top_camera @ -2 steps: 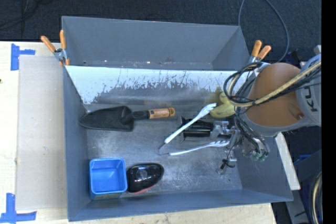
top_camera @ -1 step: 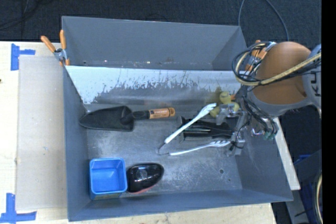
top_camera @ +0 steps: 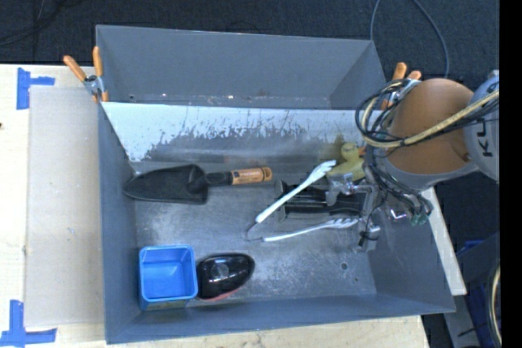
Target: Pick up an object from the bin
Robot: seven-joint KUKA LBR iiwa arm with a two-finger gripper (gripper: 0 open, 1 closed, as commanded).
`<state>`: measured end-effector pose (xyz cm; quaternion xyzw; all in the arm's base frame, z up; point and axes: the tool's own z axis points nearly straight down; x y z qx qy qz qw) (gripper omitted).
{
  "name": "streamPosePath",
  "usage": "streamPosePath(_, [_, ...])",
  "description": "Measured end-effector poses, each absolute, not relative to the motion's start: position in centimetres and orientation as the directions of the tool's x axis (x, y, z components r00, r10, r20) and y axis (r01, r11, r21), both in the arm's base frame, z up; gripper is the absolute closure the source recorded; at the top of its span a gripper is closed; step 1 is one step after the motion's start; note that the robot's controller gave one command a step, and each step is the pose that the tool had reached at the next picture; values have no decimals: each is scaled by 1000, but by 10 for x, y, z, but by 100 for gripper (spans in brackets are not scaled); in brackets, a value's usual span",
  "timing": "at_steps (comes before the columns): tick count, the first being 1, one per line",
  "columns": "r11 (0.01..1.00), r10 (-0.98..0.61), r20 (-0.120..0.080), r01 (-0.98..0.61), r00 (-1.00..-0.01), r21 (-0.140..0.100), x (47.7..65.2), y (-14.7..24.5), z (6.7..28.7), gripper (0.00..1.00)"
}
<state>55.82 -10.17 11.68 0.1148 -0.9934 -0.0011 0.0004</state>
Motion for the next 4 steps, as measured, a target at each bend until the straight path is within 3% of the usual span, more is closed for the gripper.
streamPosePath(1, [994,-114,-7,-114,-994,0,568,-102,88,0])
streamPosePath(2, [953,-302,2,-302,-953,3,540,-97,70,100])
streamPosePath(4, [953,-303,3,-303,-953,4,539,-96,82,100])
